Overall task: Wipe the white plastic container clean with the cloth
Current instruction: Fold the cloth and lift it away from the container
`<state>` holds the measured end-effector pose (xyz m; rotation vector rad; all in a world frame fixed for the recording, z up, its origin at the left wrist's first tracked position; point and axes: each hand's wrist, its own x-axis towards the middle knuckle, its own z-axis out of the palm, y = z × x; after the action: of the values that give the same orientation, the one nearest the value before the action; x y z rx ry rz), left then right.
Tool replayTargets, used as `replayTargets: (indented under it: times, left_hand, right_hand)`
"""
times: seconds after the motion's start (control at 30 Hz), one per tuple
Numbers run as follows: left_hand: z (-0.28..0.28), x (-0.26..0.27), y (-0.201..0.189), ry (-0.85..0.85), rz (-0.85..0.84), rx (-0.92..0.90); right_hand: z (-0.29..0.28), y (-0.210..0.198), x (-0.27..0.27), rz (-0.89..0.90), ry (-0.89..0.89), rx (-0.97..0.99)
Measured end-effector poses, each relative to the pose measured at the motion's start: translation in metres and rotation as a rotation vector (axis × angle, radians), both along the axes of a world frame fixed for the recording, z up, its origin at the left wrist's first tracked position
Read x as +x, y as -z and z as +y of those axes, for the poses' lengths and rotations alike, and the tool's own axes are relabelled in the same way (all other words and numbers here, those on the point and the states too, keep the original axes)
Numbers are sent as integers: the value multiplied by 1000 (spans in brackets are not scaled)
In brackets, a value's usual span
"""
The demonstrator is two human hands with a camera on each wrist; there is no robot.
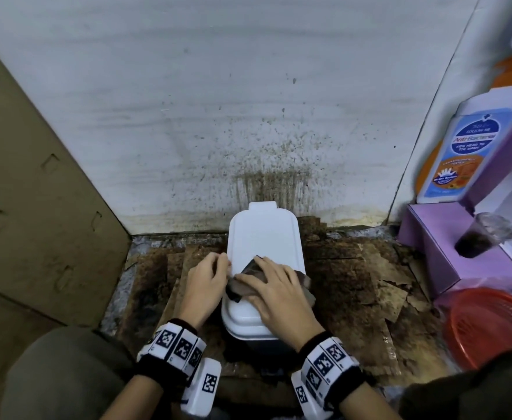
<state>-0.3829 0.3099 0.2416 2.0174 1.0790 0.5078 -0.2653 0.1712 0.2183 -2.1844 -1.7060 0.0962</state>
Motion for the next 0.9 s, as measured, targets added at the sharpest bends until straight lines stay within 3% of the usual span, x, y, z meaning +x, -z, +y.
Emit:
replayTargets:
  times: [0.1, 0.23, 0.3, 0.43, 0.53, 0.73, 0.9]
  left_hand:
    - [1, -9, -2, 57, 107, -30]
    - [-5, -8, -5, 71, 129, -9]
    - [-9, -6, -5, 97, 159, 8]
    - [-17, -4, -5, 164, 287, 74]
    - [-21, -3, -6, 191, 313, 78]
    - [-21, 1, -4, 149, 281, -34]
    - [-23, 4, -7, 196, 224, -13]
  right_hand:
    - [1, 3, 4, 21, -111, -28]
    - [-10, -8, 15, 211, -168, 18]
    - [-19, -9, 18, 225, -86, 78]
    - [-43, 3, 24, 207, 265, 215]
    - [-60, 12, 26, 256, 383, 250]
    - [-69, 10, 16, 787, 481, 378]
    - [-71, 11, 17, 889, 507, 445]
